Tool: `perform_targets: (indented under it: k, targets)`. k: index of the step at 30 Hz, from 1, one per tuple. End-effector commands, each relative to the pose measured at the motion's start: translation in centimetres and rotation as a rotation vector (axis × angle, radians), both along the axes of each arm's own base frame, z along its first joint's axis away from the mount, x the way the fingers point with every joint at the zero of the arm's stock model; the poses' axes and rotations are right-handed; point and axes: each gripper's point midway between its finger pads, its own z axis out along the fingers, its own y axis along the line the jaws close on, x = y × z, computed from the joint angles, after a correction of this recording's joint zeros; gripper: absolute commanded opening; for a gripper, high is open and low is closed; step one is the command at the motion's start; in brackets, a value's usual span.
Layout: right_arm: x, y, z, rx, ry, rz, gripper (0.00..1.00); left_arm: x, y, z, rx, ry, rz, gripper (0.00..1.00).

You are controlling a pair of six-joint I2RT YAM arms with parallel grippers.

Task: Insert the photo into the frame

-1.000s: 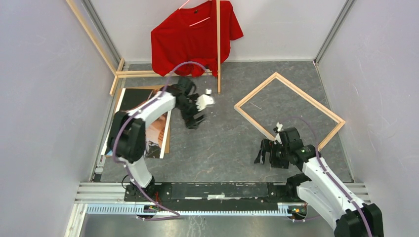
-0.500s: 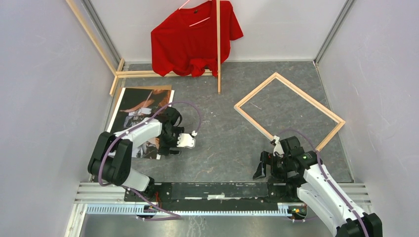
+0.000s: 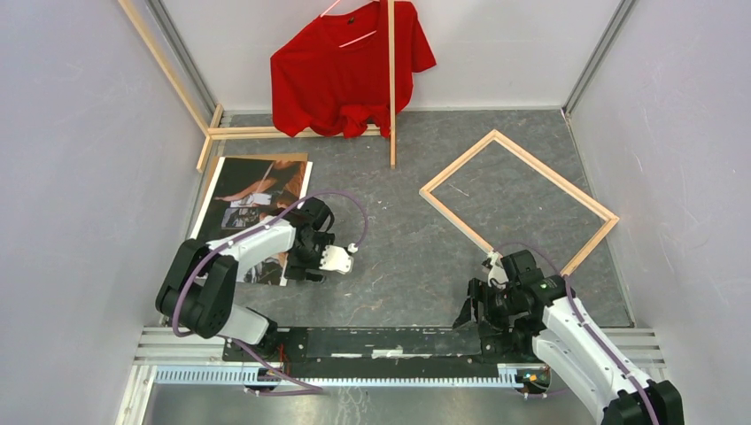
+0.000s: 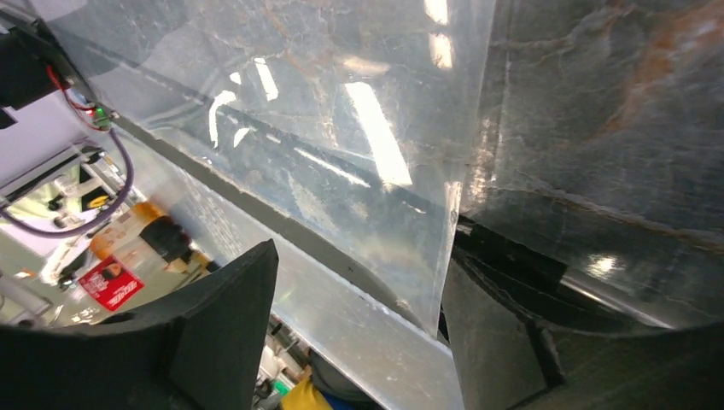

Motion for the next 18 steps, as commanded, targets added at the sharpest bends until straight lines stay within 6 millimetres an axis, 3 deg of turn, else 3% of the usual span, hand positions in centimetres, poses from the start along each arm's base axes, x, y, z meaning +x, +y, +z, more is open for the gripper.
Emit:
perform_targets:
  k: [1,4,6,9,14,18]
  targets:
    - [-0.6,0.3,-1.0,0.021,0.049,-0.026,0.7,0.3,-2.8,-2.8,-0.117,0.0,0.035,0.87]
    - [1.3,1.8,-0.6,0.114,-0.017,-0.079,0.57,0.1,-3.0,-3.3,-0.121,0.006,0.04,0.87]
    - [3.3,3.3,0.7,0.232,-0.088,-0.142,0.48,-0.1,-2.9,-3.6,-0.118,0.011,0.041,0.87]
    - [5.3,4.6,2.4,0.367,-0.175,-0.209,0.42,0.0,-2.9,-3.8,-0.115,0.015,0.044,0.86]
    - [6.4,4.8,3.5,0.415,-0.25,-0.233,0.39,0.4,-3.2,-3.6,-0.114,0.017,0.055,0.86]
    - [8.1,4.6,4.7,0.374,-0.356,-0.229,0.16,1.4,-3.8,-2.4,-0.13,0.008,0.092,0.87]
